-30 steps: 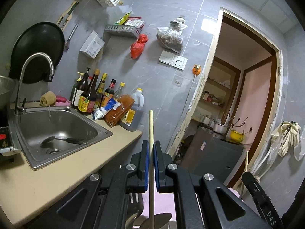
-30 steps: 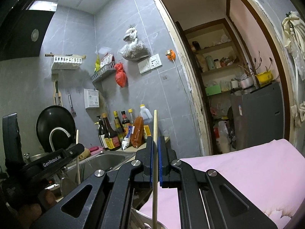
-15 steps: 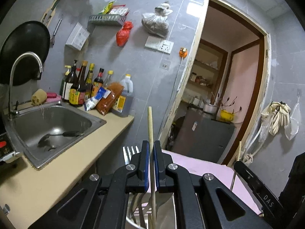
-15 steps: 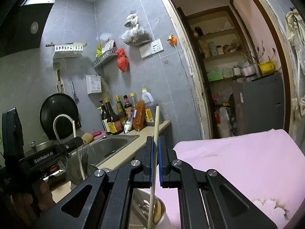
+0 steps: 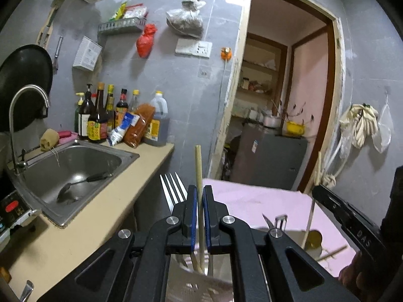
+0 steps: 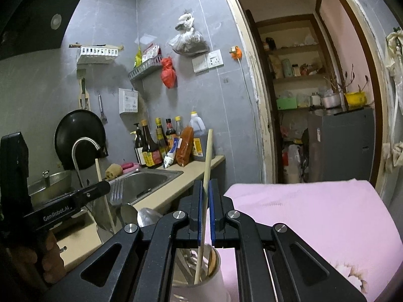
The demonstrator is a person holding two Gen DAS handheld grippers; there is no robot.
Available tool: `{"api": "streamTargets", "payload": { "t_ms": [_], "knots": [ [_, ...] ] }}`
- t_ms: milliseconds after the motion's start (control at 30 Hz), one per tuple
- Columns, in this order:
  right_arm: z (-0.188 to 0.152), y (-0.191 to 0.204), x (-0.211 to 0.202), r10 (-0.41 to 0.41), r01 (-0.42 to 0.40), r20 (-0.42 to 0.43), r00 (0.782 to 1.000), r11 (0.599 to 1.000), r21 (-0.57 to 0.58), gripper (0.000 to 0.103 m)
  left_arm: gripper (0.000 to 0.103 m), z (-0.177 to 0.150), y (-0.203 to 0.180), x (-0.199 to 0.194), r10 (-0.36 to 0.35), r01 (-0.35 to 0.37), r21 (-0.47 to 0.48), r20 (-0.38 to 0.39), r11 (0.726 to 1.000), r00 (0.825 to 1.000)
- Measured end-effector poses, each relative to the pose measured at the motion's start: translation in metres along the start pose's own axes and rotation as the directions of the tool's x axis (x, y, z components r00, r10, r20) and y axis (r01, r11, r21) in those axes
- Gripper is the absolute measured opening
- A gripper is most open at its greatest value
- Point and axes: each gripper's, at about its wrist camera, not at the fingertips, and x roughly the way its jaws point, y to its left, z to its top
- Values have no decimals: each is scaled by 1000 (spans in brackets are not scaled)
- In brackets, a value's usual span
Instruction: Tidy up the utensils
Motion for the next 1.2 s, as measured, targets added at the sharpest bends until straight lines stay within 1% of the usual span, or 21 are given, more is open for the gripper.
{"api": "streamTargets", "payload": {
  "t_ms": [267, 433, 500, 567, 633, 733, 767, 833, 900, 967, 1067, 1133, 1167, 1200],
  "knots": [
    [-4, 1, -6, -5, 6, -46, 999, 1000, 5, 5, 6, 1, -5, -3, -17, 18, 27, -39, 999, 999],
    [-2, 3, -10, -28, 28, -72, 997, 1000, 8, 5, 6, 5, -4, -1, -46, 46, 7, -88, 999, 995],
    [-2, 2, -13, -37, 38, -80, 996, 999, 9, 10, 6, 5, -4, -1, -51, 52, 2, -96, 999, 994],
    [-2, 2, -17, -48, 49, -84, 995, 999, 19, 20, 6, 7, -3, -1, -57, 57, -10, -108, 998, 993],
    [-2, 1, -22, -61, 64, -87, 994, 997, 33, 22, 6, 8, -1, -1, -64, 62, -20, -120, 998, 991],
    [-1, 1, -27, -83, 87, -98, 992, 995, 40, 22, 7, 8, -1, -1, -66, 64, -20, -140, 998, 988],
    [-1, 1, -29, -89, 94, -103, 991, 995, 42, 24, 8, 8, -1, -1, -66, 64, -20, -144, 998, 987],
    [-1, 2, -33, -106, 112, -113, 988, 993, 47, 30, 12, 8, -2, -2, -70, 68, -20, -156, 997, 985],
    [-1, 2, -37, -117, 124, -123, 986, 991, 55, 32, 24, 7, -2, -4, -75, 73, -22, -159, 997, 984],
    [-2, 1, -42, -132, 140, -132, 982, 988, 60, 35, 26, 6, -3, -6, -83, 80, -27, -164, 996, 983],
    [-1, -1, -49, -153, 163, -134, 979, 984, 66, 43, 27, 5, -5, -7, -85, 83, -18, -179, 996, 980],
    [0, -3, -54, -169, 179, -130, 977, 981, 73, 46, 28, 5, -7, -9, -88, 87, -13, -184, 996, 979],
    [1, -4, -57, -181, 191, -127, 975, 979, 73, 48, 32, 5, -7, -10, -89, 88, -12, -183, 996, 979],
    [1, -5, -58, -186, 197, -125, 974, 978, 75, 50, 39, 5, -8, -12, -90, 89, -12, -180, 996, 979]
  ]
}}
